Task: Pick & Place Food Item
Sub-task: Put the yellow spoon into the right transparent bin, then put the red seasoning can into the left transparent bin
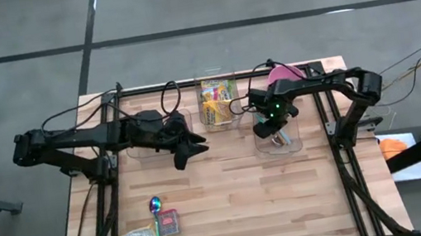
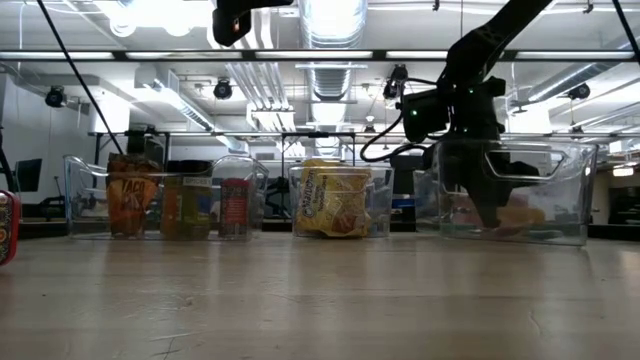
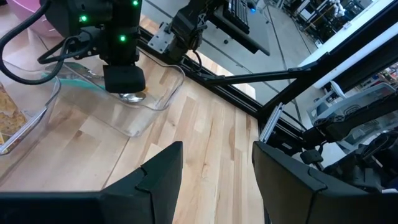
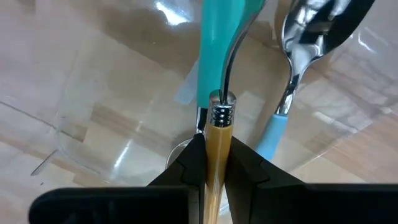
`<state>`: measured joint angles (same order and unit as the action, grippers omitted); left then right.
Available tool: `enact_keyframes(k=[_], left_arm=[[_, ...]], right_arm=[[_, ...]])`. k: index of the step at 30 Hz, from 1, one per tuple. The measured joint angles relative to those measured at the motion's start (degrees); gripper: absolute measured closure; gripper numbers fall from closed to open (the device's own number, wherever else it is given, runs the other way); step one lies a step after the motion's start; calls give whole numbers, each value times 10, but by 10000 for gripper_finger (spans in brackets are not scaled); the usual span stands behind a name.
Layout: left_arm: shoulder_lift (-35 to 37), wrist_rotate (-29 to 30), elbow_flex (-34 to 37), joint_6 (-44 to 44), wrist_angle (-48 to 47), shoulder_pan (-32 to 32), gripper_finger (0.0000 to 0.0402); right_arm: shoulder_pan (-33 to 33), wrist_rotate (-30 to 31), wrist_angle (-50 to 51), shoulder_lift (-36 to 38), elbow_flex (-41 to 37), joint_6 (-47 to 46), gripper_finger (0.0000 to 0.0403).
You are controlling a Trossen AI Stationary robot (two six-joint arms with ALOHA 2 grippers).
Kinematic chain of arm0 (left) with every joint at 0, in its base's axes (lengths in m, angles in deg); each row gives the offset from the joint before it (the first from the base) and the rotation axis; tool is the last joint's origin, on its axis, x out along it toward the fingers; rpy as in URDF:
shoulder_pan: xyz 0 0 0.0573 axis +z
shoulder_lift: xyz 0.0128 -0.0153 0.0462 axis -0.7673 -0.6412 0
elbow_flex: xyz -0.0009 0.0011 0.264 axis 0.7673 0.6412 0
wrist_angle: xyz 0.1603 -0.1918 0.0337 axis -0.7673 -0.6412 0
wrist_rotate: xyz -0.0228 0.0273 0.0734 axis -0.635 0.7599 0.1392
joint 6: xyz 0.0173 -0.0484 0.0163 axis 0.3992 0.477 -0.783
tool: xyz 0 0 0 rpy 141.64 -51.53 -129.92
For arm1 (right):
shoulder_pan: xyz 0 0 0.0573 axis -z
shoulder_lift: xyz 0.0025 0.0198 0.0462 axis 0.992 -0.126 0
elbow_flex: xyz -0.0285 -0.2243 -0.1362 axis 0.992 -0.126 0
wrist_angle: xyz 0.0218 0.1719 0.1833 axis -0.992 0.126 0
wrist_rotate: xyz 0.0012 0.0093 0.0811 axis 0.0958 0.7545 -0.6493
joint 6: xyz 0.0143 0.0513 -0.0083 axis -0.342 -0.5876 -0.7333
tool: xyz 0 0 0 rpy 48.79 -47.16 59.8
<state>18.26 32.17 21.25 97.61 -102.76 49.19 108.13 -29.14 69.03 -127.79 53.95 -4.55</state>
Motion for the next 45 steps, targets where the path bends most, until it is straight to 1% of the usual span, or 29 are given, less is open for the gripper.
enact_keyframes(k=[10,12,15,18,21,23,34,45], left_arm=[[0,0,0,0,0,0,199],[0,0,0,0,0,0,199],[0,0,0,0,0,0,199],[0,0,0,0,0,0,199],[0,0,0,1,0,0,199],[0,0,0,1,0,0,199],[0,0,0,4,-2,0,199],[0,0,0,5,-12,0,199]], right_arm=[[-5,3,0,0,0,6,371],[-9,8,0,0,0,10,347],[-13,13,-1,1,0,14,294],[-13,13,-1,1,0,13,254],[-12,13,-1,1,0,13,230],[-12,13,0,1,0,13,220],[-12,14,0,3,0,13,213],[-12,17,15,31,-1,13,213]])
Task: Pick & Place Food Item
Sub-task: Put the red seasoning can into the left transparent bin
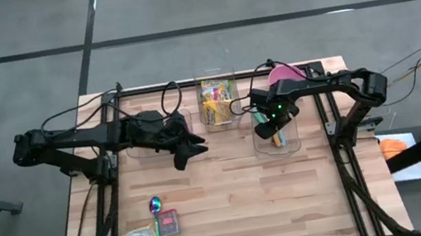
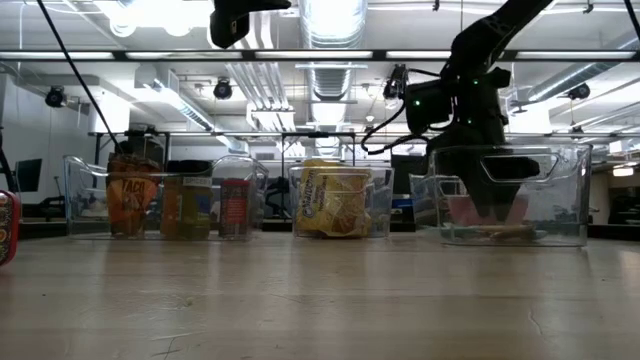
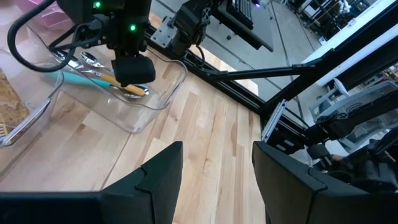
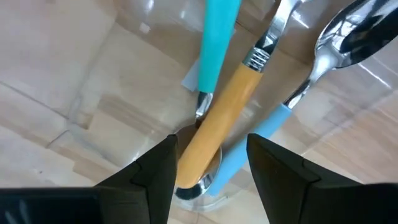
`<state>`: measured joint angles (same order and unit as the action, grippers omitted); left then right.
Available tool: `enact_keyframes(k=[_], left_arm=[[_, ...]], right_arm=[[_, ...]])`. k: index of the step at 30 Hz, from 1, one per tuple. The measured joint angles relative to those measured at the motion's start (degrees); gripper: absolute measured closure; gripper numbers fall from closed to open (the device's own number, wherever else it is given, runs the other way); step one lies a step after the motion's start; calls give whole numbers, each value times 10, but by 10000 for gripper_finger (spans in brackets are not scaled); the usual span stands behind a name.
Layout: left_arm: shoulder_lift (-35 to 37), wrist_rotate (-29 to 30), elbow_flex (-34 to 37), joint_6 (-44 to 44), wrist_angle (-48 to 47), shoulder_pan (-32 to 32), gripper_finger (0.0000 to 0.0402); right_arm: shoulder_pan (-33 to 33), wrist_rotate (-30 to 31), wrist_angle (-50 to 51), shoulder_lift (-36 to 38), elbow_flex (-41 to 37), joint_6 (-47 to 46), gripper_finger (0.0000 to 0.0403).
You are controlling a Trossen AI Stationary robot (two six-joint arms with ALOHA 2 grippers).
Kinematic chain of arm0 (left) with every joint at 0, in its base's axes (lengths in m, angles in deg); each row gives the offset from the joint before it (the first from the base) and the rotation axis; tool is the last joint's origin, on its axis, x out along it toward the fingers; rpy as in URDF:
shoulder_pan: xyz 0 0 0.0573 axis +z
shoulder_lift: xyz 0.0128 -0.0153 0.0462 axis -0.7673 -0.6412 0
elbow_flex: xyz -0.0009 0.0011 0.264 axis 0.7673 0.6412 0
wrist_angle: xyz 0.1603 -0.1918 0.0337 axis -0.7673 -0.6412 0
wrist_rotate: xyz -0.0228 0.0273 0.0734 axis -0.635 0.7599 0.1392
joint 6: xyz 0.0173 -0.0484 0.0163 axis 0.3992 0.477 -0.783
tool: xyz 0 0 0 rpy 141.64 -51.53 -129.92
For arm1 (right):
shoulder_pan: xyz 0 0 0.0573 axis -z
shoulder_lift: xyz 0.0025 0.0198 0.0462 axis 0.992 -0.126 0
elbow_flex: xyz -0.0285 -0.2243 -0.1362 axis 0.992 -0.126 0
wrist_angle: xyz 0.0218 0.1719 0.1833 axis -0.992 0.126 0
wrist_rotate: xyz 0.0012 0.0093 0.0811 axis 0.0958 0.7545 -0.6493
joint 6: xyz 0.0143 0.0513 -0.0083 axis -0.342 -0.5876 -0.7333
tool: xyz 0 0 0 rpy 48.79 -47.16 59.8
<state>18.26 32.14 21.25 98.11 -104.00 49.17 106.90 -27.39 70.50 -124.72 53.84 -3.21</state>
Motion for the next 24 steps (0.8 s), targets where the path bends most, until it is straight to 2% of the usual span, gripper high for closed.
enact_keyframes(k=[12,24], left_arm=[[0,-1,0,18,-21,0,199],[0,-11,0,42,-84,-1,199]], right_arm=[[-6,19,17,86,4,-13,212],[-40,46,10,229,2,-16,212]])
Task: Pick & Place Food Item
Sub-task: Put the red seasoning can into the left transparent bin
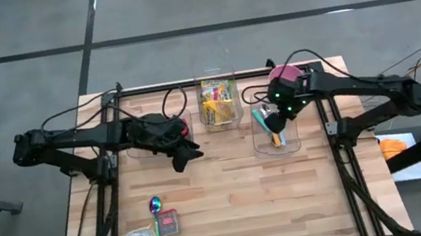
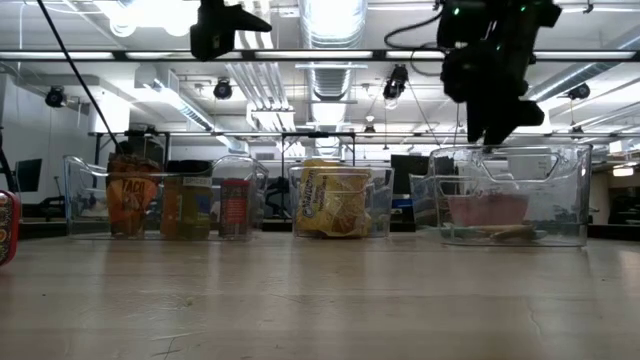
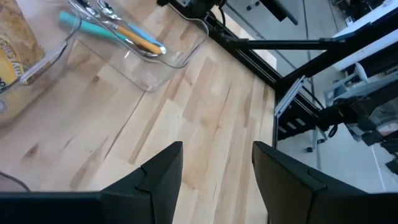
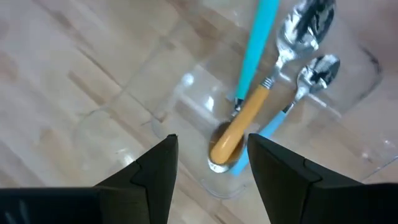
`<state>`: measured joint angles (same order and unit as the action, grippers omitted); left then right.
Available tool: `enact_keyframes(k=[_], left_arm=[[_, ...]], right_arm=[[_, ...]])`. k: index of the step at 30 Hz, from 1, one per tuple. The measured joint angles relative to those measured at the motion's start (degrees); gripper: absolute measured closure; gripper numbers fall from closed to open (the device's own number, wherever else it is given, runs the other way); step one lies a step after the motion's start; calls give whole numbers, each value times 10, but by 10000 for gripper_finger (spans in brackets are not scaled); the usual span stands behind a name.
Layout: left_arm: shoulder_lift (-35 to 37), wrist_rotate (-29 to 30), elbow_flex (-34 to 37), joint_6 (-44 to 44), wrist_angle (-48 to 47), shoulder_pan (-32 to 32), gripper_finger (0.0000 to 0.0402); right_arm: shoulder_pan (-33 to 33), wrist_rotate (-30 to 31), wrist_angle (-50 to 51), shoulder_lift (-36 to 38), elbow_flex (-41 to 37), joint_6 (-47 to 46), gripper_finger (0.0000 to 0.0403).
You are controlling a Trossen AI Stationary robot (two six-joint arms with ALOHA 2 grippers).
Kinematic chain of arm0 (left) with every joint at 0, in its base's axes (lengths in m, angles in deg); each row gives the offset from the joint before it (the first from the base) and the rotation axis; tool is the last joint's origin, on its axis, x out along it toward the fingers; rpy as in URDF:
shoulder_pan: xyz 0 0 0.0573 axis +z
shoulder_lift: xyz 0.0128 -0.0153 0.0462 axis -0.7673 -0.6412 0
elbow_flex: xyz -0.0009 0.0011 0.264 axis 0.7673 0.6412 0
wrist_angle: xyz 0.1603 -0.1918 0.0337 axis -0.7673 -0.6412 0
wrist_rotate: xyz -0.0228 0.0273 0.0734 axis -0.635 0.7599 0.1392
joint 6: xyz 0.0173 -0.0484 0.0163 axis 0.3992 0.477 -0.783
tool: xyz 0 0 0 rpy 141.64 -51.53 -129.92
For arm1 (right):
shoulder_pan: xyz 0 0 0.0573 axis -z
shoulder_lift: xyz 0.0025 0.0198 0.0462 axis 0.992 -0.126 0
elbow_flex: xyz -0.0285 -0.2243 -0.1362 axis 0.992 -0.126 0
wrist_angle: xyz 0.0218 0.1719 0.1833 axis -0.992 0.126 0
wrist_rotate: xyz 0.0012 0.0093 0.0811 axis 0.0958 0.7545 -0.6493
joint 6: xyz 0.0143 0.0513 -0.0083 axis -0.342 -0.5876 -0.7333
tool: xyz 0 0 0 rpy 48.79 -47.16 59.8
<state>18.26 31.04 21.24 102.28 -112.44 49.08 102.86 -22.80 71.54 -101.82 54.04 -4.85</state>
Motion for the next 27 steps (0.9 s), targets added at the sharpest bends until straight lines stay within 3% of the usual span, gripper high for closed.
enact_keyframes(k=[7,14,21,27], left_arm=[[0,-10,0,3,-11,-3,199],[0,-10,0,6,-117,-14,199],[0,-10,0,-49,-222,-80,199],[0,14,2,-68,-240,-158,199]], right_arm=[[-44,1,-87,74,-21,-5,212],[-96,1,-208,145,-84,-6,212],[-149,1,-313,200,-157,-50,213],[-198,33,-362,217,-193,-95,213]])
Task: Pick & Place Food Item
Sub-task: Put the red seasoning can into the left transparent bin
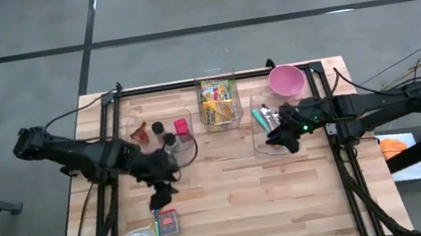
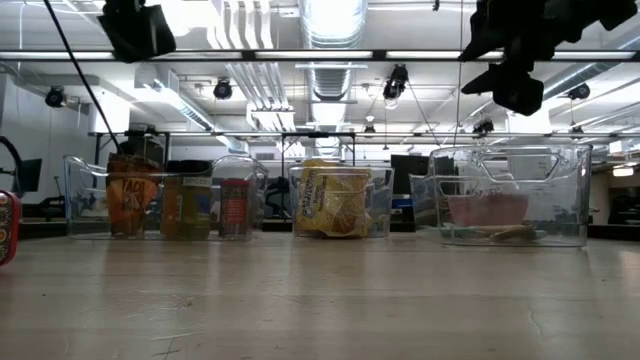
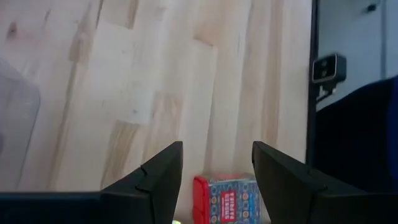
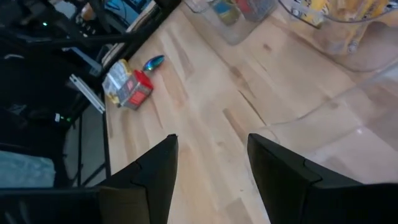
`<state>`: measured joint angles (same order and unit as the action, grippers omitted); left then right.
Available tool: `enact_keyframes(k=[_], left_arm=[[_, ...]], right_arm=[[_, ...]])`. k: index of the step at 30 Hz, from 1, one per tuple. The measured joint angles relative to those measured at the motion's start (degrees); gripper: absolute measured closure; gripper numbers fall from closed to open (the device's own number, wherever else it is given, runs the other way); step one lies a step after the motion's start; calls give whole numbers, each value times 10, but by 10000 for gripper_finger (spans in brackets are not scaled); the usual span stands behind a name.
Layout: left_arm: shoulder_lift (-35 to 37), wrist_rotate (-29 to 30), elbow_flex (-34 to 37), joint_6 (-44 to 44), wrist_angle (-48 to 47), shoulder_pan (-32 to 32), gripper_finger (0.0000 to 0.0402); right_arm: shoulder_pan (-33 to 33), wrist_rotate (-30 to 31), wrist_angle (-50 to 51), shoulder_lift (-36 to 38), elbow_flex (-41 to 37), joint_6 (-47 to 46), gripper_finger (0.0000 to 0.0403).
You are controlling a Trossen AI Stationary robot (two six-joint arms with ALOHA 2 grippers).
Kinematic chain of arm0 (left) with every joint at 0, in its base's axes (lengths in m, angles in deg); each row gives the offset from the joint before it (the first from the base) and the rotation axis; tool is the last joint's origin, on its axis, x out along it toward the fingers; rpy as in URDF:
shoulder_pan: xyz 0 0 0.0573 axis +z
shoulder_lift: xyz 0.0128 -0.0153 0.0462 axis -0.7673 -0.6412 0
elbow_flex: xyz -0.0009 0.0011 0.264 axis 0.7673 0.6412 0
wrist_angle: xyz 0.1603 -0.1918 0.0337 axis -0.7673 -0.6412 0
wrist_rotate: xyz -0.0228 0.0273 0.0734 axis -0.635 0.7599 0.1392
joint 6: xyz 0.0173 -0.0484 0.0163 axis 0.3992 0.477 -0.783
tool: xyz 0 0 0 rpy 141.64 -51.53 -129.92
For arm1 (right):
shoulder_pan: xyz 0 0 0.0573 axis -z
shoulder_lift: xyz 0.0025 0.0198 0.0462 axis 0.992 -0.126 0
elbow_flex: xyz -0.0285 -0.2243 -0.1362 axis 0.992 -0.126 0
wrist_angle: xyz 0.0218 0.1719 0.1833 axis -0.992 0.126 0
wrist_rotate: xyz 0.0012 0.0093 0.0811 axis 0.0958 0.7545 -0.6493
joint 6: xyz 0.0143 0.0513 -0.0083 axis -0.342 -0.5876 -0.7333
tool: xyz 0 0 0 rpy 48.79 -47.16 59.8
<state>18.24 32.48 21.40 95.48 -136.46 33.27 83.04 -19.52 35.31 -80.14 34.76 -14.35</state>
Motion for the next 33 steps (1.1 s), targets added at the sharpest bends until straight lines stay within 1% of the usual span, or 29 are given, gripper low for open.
enact_keyframes(k=[3,5,7,10,13,15,16,20,23,27,33], left_arm=[[0,30,11,15,1,-41,199],[0,31,23,68,1,-62,199],[0,31,39,157,1,-74,199],[0,28,69,328,-1,-82,199],[0,-2,100,511,-3,-91,199],[0,-10,119,612,8,-107,199],[0,-10,128,650,22,-117,199],[0,-3,159,736,101,-151,199],[0,10,178,790,132,-170,199],[0,10,185,856,128,-182,199],[0,-15,185,898,124,-183,199]], right_arm=[[-28,31,-15,2,-4,-9,213],[-47,51,-33,1,-4,-19,213],[-67,66,-51,-2,-2,-22,213],[-102,89,-65,-16,15,-4,213],[-134,128,-59,-36,34,22,213],[-147,151,-57,-50,47,27,213],[-151,158,-56,-58,54,28,213],[-154,163,-56,-93,75,43,213],[-154,163,-56,-121,88,58,213],[-154,147,-56,-152,100,64,213],[-162,142,-58,-181,111,67,213]])
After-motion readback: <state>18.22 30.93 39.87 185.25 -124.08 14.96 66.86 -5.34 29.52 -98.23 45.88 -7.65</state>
